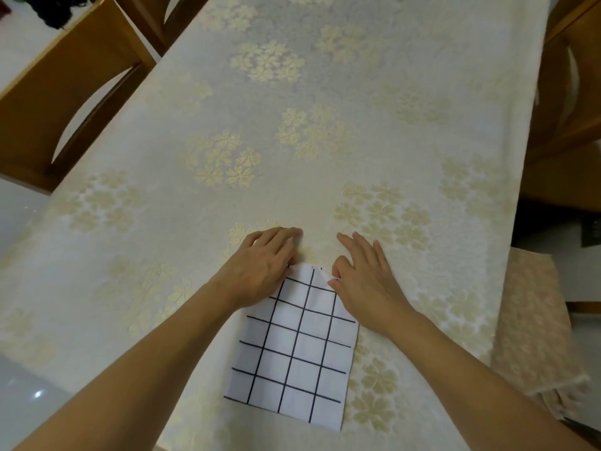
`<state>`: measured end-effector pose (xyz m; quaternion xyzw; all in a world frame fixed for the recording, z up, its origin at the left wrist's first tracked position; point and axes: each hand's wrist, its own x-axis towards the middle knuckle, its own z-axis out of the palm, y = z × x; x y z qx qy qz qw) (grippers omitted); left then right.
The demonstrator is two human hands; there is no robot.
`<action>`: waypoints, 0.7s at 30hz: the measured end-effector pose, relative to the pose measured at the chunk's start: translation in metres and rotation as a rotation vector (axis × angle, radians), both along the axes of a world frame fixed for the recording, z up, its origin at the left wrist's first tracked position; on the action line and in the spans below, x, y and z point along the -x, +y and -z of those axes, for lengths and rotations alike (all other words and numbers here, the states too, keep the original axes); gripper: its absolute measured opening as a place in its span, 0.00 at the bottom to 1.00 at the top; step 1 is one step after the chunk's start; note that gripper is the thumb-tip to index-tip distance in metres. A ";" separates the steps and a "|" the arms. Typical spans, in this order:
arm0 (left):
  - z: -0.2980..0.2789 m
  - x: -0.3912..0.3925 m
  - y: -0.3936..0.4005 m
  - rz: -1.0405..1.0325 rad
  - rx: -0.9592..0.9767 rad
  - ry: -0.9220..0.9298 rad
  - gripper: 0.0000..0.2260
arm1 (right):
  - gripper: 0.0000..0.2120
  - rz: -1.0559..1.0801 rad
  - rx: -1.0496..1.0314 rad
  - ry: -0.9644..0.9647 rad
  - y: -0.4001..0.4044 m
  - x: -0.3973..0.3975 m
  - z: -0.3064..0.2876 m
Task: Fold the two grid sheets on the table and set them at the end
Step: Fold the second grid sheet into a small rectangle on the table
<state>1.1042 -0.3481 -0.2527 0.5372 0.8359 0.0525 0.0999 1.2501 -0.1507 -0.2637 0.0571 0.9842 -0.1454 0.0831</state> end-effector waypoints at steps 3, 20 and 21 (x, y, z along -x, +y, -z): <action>-0.003 0.000 0.002 -0.003 -0.010 -0.048 0.20 | 0.07 -0.016 0.024 0.016 -0.001 -0.002 -0.003; -0.018 0.006 0.020 0.167 -0.057 0.022 0.17 | 0.15 -0.073 0.295 -0.120 0.027 0.026 -0.031; -0.019 0.007 0.020 0.164 -0.065 0.036 0.15 | 0.15 -0.077 0.298 -0.134 0.027 0.029 -0.033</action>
